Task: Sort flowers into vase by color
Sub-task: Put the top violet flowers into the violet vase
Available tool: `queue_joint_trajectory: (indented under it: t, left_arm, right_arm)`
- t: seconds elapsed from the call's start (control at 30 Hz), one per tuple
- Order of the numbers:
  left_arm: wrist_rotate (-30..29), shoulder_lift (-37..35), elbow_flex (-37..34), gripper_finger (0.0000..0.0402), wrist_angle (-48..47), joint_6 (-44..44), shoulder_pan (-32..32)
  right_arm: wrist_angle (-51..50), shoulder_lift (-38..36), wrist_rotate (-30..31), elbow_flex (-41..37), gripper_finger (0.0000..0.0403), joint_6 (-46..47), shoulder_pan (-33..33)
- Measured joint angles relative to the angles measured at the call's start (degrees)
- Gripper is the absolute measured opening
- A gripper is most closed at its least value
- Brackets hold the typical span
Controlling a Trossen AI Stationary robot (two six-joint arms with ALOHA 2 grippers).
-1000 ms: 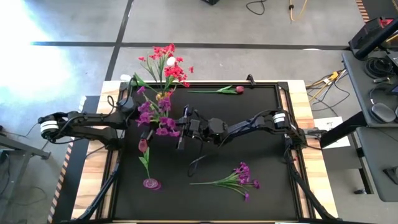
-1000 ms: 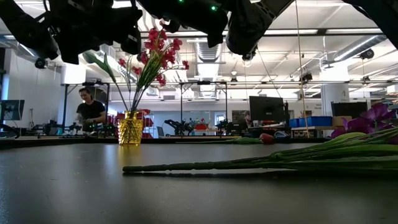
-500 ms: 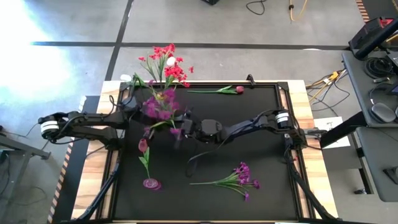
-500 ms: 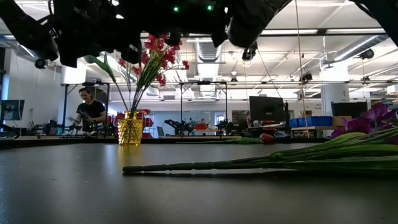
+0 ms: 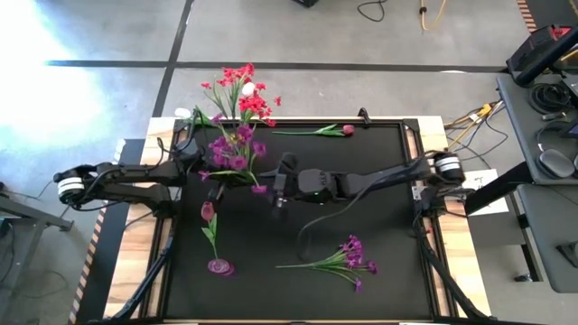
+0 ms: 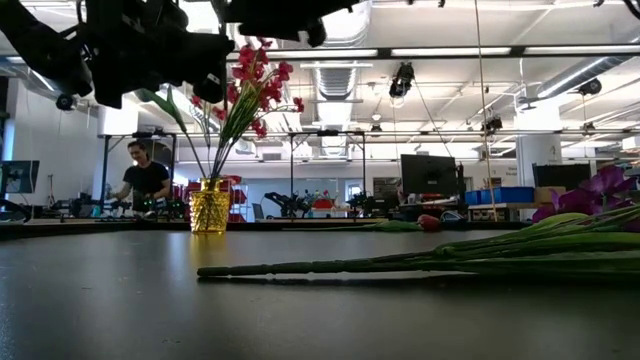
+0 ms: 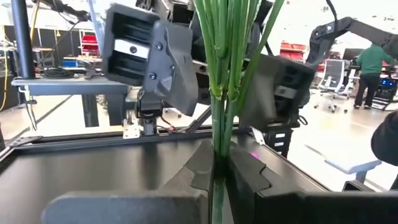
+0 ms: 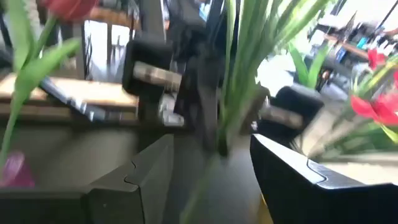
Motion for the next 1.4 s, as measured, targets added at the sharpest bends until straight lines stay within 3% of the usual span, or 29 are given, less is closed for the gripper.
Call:
queue_joint_trajectory:
  t: [0.13, 0.3, 0.43, 0.57, 0.67, 0.77, 0.93, 1.1, 1.2, 1.4]
  left_arm:
    - [0.23, -1.25, 0.13, 0.0005, -2.23, -0.3, 0.33]
    - [0.34, -6.22, 0.63, 0.0005, -8.42, -1.13, 0.4]
    - [-0.48, -12.76, 6.02, 0.0005, -24.22, 1.79, 0.53]
    - [-7.66, -18.31, 14.6, 0.0005, -47.11, 7.17, -1.43]
    - [-13.22, -22.25, 18.95, 0.0005, -55.7, 7.95, -5.2]
    - [-19.34, -26.51, 21.5, 0.0005, -59.89, 7.96, -10.15]
    - [-32.37, -32.91, 22.13, 0.0005, -64.84, 7.29, -19.04]
    - [-41.12, -37.29, 24.51, 0.0005, -71.01, 6.38, -25.92]
    - [-43.6, -38.67, 27.87, 0.0005, -75.37, 5.88, -28.48]
    - [-42.99, -40.11, 34.17, 0.0005, -84.52, 2.7, -29.64]
  right_arm:
    - [-3.93, -5.8, 0.36, -5.58, 0.0192, 0.86, 0.15]
    - [-7.1, -11.98, 6.01, -15.46, 0.0163, 3.77, 0.09]
    - [-2.33, -16.36, 10.29, -24.9, 0.0123, 6.36, 0.11]
    - [3.95, -19.24, 10.44, -32.82, 0.0074, 8.83, 0.11]
    - [7.35, -20.39, 10.48, -36.65, 0.004, 9.36, 0.1]
    - [7.37, -20.9, 10.47, -38.05, 0.0015, 9.37, 0.09]
    - [8.13, -21.17, 10.42, -38.13, 0.0013, 8.64, 0.11]
    - [8.22, -21.51, 10.42, -38.13, 0.0013, 8.17, 0.11]
    - [8.13, -21.52, 10.38, -38.13, 0.0013, 8.34, 0.11]
    - [8.13, -21.52, 10.34, -38.13, 0.0013, 8.82, 0.11]
